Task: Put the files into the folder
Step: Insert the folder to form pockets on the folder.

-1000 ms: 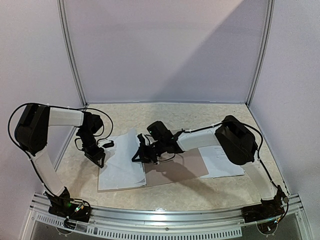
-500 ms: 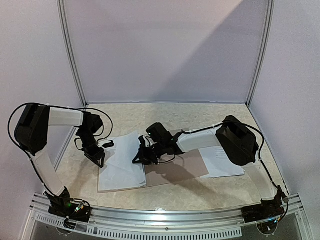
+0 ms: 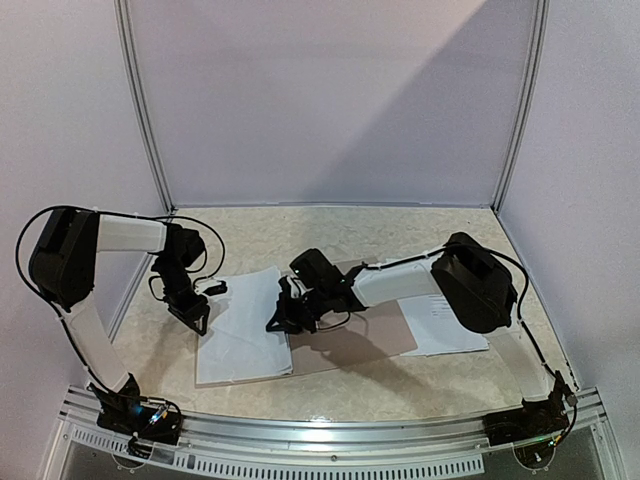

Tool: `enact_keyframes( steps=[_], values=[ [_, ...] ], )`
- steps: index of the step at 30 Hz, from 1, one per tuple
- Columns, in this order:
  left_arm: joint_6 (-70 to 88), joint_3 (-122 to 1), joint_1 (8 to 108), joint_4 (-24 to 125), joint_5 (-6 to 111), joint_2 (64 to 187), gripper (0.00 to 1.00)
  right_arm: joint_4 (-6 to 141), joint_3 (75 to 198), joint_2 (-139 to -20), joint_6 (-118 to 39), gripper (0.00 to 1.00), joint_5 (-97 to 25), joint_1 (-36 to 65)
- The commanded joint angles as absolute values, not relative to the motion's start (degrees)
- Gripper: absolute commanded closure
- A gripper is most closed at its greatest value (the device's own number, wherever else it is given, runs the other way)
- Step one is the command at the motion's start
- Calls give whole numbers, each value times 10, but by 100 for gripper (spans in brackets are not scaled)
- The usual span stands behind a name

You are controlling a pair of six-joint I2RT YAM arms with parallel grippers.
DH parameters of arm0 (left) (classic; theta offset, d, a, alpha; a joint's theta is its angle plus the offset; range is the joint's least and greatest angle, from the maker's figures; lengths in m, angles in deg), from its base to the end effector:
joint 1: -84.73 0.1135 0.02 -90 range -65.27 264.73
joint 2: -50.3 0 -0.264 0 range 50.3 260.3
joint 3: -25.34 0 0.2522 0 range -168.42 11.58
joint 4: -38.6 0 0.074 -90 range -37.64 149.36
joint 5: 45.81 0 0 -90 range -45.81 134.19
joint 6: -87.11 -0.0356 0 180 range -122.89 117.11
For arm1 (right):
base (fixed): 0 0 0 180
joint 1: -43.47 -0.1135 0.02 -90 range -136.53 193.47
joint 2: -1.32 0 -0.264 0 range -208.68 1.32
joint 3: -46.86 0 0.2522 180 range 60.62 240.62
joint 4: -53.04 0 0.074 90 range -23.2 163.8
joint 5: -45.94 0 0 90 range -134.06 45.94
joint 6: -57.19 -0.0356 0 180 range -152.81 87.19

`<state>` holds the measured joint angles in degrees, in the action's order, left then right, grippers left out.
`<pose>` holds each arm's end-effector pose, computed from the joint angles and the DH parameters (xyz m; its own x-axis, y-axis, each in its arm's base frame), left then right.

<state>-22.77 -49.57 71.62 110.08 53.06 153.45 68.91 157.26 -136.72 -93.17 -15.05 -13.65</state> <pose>0.2752 -0.0697 0.1436 -0.8352 0.5395 0.1071 0.5133 0.8345 -0.2003 0.2656 0.4427 0.1006 -0.9891 -0.1300 -0.0685 -0.1328 0.5913 0.7955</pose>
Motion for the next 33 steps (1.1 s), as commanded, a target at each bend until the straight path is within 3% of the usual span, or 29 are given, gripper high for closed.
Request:
enact_keyframes(
  steps=[1, 9, 12, 16, 20, 22, 24, 29, 33],
  values=[
    [-230, -501, 725, 1098, 534, 1543, 54, 723, 1566, -1333, -933, 100, -162, -147],
    [-230, -501, 726, 1100, 534, 1541, 54, 761, 1582, -1330, -912, 96, -171, -150],
    [-230, -502, 727, 1102, 533, 1539, 54, 787, 1590, -1327, -903, 87, -185, -151],
    [-232, -506, 729, 1104, 532, 1536, 54, 867, 1626, -1309, -862, 63, -226, -151],
    [-233, -512, 732, 1108, 532, 1537, 54, 920, 1647, -1297, -825, 58, -258, -151],
    [-233, -513, 733, 1108, 533, 1536, 54, 929, 1648, -1296, -818, 59, -264, -151],
    [-233, -514, 733, 1109, 532, 1536, 54, 931, 1648, -1300, -818, 67, -261, -150],
    [-234, -514, 736, 1111, 530, 1533, 54, 935, 1648, -1317, -824, 99, -251, -150],
    [-234, -513, 737, 1110, 528, 1534, 54, 926, 1643, -1329, -824, 100, -244, -150]
  ],
)
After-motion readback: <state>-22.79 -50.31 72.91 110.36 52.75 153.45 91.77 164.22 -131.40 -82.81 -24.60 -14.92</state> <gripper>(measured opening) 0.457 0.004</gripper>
